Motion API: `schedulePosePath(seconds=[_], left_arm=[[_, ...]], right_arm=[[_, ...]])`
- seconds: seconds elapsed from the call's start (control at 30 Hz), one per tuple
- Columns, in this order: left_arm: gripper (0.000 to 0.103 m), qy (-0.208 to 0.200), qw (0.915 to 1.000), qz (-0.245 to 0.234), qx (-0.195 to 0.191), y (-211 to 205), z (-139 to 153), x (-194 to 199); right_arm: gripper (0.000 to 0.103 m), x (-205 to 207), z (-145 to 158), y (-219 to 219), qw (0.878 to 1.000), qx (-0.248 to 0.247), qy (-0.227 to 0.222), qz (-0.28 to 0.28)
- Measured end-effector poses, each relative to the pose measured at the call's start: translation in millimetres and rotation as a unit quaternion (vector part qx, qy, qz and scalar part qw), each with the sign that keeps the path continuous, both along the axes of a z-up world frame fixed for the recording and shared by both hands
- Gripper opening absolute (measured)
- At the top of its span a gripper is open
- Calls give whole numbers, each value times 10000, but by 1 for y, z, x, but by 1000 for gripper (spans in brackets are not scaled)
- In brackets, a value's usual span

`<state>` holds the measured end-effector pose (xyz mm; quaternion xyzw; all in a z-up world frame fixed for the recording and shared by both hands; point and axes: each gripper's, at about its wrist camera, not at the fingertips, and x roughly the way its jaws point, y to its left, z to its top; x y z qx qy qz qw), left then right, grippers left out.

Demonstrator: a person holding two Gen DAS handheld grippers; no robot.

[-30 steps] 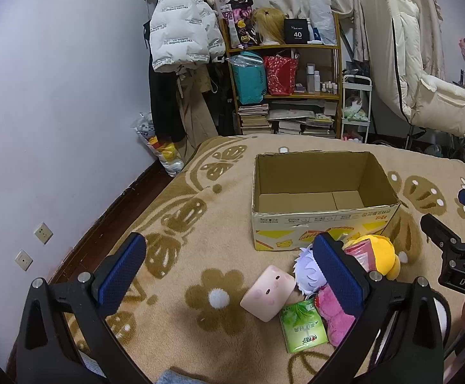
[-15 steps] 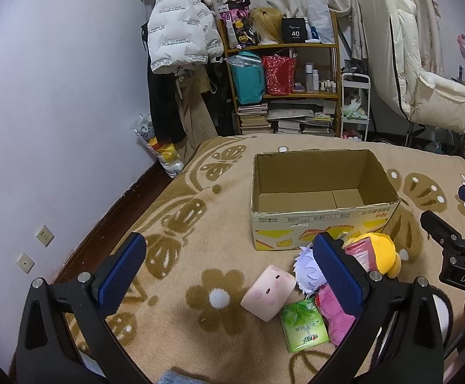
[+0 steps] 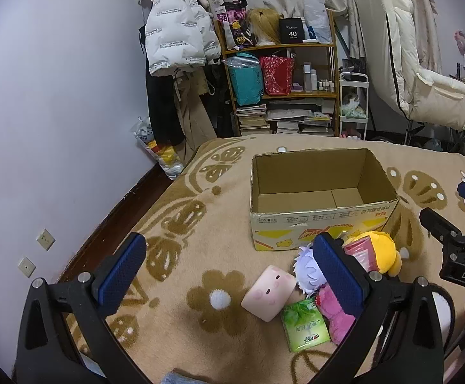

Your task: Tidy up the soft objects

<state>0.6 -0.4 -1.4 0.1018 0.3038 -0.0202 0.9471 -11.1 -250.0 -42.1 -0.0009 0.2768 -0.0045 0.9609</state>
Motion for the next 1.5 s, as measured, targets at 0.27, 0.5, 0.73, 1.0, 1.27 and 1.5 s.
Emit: schedulePosePath(seconds=[0.27,0.5,0.73,1.0,1.27,1.5], left_arm=[[103,19,10000,28,-18,0,0,1],[103,29,10000,34,-18,1,-1,1],[103,214,9997,70,134,3,-6,10],[103,648,9975,166,233,8,-22,32],[103,926,9949,19,410,-4,-40,47],[103,1063,9929,-71,526,-13,-53,61]], right_arm=[[103,0,0,0,10000,5,7,-4],[103,0,0,0,10000,-4,13,-3],[103,4,-5,4,9998,24,178,20],[103,16,-15,1,9985,265,472,18],[103,30,-26,-3,9968,450,661,7],[103,45,-36,1,9959,478,761,133]])
